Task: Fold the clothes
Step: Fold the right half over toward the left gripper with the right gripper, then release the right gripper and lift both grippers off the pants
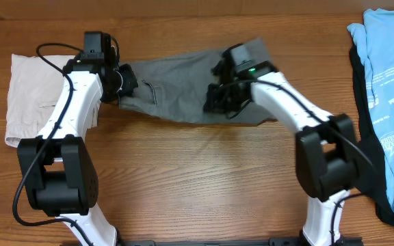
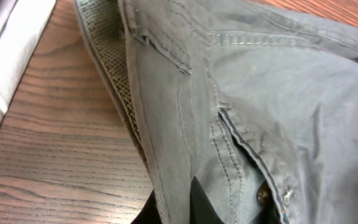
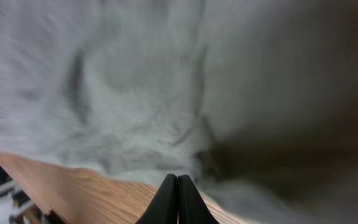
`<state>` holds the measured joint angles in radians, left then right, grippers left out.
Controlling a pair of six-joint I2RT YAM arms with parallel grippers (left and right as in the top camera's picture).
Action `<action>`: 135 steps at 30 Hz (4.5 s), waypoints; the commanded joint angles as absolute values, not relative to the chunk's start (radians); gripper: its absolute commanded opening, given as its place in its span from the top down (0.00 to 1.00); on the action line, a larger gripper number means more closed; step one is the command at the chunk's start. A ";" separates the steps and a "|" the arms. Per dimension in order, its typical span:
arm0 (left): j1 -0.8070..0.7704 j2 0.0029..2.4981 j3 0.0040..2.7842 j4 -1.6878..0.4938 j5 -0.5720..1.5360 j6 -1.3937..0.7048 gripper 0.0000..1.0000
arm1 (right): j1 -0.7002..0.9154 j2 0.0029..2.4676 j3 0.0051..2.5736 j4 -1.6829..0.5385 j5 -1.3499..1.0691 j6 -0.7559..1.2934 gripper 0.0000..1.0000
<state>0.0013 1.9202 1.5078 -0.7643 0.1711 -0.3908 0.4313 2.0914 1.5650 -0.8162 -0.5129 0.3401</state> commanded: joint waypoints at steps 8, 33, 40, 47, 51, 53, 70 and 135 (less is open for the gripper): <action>-0.057 1.876 1.634 -0.865 0.166 -0.265 0.96 | 0.511 2.186 1.570 -0.786 -0.445 0.345 0.96; -0.133 1.875 1.834 -1.054 -0.008 -0.126 0.96 | 0.377 2.088 1.774 -0.918 -0.620 0.306 0.96; -0.138 1.875 1.927 -1.120 -0.007 -0.126 0.95 | 0.434 2.151 1.687 -0.784 -0.538 0.363 0.96; -0.152 1.876 1.932 -1.134 -0.008 -0.126 0.93 | 0.509 2.251 1.662 -0.698 -0.524 0.372 0.96; -0.162 1.876 1.931 -1.144 -0.009 -0.126 0.95 | 0.550 2.302 1.662 -0.662 -0.524 0.371 0.96; -0.165 1.877 1.929 -1.153 -0.010 -0.126 0.96 | 0.557 2.309 1.662 -0.653 -0.514 0.363 0.96; -0.171 1.877 1.863 -1.164 -0.037 -0.099 0.96 | 0.430 2.239 1.738 -0.604 -0.517 0.346 0.96; -0.171 1.876 1.864 -1.171 -0.063 -0.089 0.96 | 0.567 2.481 1.738 -0.057 -0.177 0.476 0.95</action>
<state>-0.1642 1.9133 1.8668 -1.1675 -0.0574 -0.1013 0.5495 2.4386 1.7195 -0.0631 -0.1928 0.4717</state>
